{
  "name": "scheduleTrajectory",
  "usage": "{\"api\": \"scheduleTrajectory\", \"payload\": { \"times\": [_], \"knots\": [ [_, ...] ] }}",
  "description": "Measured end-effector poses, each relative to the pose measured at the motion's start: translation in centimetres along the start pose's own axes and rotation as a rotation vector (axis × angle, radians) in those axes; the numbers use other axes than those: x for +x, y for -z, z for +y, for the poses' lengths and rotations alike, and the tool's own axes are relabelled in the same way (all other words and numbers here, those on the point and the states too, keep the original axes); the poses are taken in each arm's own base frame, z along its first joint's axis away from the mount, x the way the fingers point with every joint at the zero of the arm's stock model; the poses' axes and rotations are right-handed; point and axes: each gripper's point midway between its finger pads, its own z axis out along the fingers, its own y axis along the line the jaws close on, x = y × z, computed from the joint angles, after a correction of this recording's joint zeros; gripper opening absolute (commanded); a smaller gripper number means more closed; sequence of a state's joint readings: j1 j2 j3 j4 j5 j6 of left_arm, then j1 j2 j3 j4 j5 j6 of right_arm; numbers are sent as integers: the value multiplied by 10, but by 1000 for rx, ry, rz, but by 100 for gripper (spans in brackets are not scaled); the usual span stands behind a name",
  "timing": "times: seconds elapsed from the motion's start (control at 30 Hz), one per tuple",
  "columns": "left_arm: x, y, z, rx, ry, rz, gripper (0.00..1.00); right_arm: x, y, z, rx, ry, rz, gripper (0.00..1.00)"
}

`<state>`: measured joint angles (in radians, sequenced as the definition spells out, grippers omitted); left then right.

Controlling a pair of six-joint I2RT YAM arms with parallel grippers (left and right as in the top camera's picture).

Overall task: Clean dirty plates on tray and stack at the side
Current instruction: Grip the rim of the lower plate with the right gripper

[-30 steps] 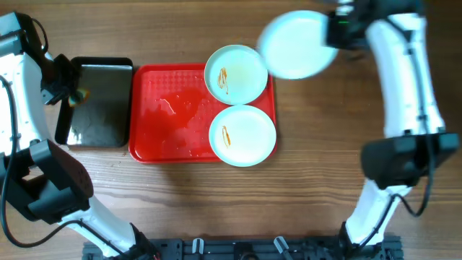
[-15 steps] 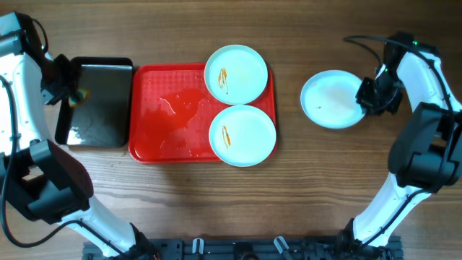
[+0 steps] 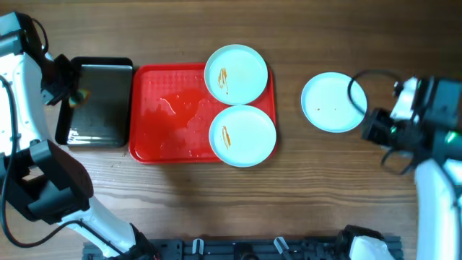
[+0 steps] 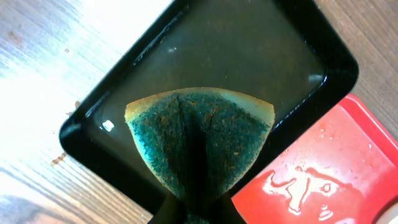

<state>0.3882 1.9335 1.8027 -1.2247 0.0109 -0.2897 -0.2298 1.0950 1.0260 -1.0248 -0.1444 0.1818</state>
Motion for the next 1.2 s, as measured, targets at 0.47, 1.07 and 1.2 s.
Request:
{"api": "scheduleTrajectory", "payload": {
  "times": [0.47,1.07,1.2],
  "knots": [
    [-2,0,-1,5,0,-8,4,73,-158,151,54,357,391,32],
    [-3,0,-1,6,-1,-11,4,106,-161,167,-77,356,560,4],
    [-3,0,-1,6,-1,-11,4,112,-152,169,-73,364,600,4]
  ]
}}
